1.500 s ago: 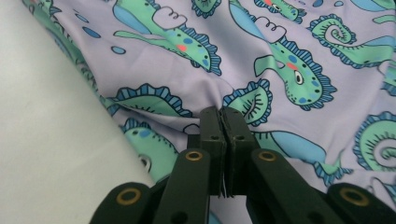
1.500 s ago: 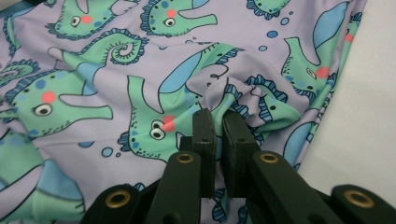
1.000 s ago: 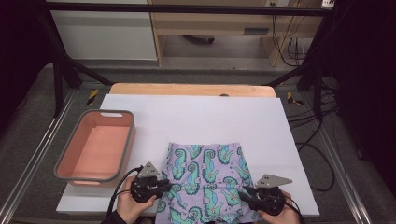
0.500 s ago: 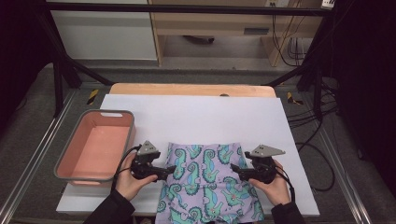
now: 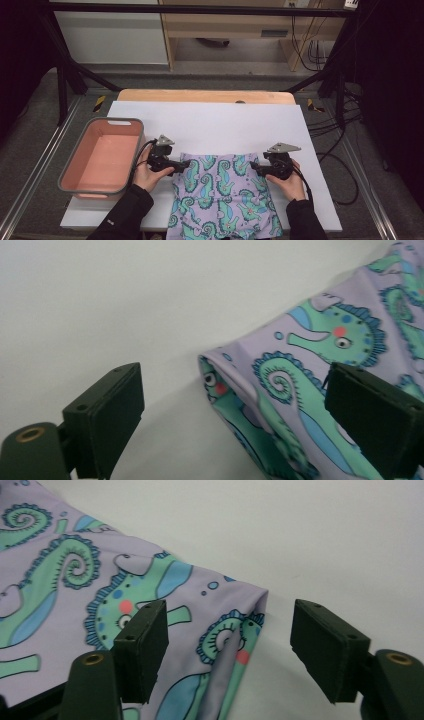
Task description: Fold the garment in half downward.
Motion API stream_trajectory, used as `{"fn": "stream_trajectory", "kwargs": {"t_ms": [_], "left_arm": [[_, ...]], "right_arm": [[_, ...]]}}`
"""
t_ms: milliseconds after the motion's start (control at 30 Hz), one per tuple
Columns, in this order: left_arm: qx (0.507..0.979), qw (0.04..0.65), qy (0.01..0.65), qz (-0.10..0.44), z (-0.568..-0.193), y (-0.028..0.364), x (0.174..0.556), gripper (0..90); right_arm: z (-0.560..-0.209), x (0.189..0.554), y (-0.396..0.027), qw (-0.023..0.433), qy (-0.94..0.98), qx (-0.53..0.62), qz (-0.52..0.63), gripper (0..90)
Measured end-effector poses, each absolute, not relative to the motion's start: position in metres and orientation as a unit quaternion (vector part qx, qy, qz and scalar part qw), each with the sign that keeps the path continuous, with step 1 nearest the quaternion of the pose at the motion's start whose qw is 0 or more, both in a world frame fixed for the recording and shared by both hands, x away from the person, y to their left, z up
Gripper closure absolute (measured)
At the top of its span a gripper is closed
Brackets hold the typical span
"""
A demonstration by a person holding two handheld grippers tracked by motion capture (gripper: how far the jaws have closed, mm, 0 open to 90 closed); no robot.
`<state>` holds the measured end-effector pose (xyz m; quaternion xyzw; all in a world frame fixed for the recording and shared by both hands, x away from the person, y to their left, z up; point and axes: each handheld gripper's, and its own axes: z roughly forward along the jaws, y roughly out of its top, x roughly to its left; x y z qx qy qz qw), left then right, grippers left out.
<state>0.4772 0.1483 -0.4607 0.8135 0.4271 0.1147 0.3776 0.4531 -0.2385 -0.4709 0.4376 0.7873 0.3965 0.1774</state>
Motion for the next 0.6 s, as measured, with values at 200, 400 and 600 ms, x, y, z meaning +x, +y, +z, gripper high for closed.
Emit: {"fn": "stream_trajectory", "kwargs": {"t_ms": [200, 400, 600], "left_arm": [[0.814, 0.365, 0.432, 0.133, -0.472, 0.144, 0.488, 25.7], [0.819, 0.367, 0.423, 0.124, -0.475, 0.144, 0.489, 42.6], [0.819, 0.368, 0.416, 0.142, -0.477, 0.141, 0.484, 57.0]], "right_arm": [[-0.480, 0.468, -0.236, 0.170, 0.788, 0.446, 0.389, 39.6], [-0.485, 0.474, -0.228, 0.177, 0.792, 0.446, 0.378, 47.5], [-0.482, 0.470, -0.228, 0.167, 0.795, 0.448, 0.373, 71.8]]}}
